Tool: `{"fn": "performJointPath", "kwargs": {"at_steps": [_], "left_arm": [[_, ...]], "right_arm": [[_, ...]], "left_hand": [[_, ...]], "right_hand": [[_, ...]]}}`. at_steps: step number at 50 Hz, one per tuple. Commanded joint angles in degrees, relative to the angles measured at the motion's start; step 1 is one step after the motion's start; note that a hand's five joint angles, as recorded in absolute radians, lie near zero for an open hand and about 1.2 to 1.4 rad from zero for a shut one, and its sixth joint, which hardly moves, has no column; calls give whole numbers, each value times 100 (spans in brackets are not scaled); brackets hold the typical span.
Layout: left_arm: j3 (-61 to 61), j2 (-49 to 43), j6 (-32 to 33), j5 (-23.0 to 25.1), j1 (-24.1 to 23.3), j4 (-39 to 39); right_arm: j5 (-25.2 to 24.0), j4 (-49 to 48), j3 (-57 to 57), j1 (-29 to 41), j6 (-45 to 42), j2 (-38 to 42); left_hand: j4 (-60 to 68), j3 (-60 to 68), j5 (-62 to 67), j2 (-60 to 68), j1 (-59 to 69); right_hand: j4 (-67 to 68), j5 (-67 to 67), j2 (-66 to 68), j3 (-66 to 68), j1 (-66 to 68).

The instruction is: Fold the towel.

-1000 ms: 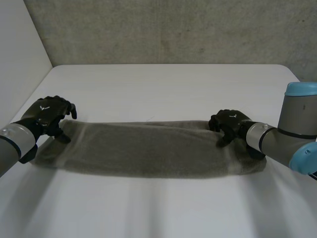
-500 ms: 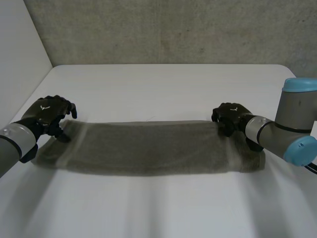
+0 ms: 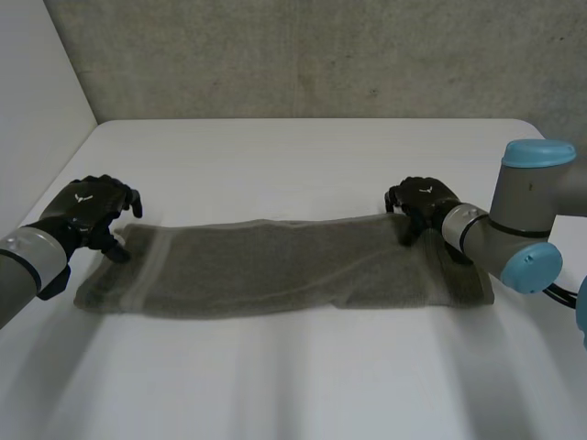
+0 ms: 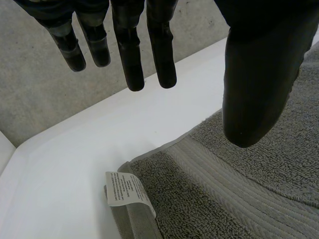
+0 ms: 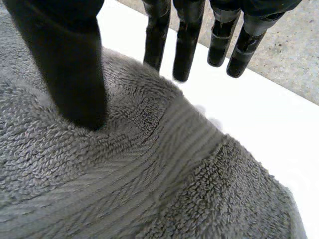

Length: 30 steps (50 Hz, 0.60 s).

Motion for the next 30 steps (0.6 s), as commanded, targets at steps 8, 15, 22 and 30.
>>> {"fn": "performJointPath", "kwargs": {"at_steps": [8, 15, 22, 30], "left_arm": [[-110, 177, -16, 2, 35, -9], [-242, 379, -25, 2, -1, -9], [-321, 529, -43, 73, -71, -9], [-401, 635, -60, 99, -124, -9]], "right_arm": [[105, -404, 2561, -276, -96, -2569], [35, -527, 4544, -812, -393, -4140], [0, -685, 5453, -1173, -1018, -4230], [-255, -1169, 5716, -1560, -1326, -3852]], "left_hand": [[-336, -293, -37, -221, -230], [-336, -293, -37, -221, -230], [-336, -293, -37, -221, -230], [-336, -293, -37, -221, -230]], "right_hand": [[-437, -2256, -2400, -245, -2332], [-437, -2256, -2400, -245, -2332], [-437, -2256, -2400, -245, -2332], [-437, -1256, -1399, -245, -1331]]}}
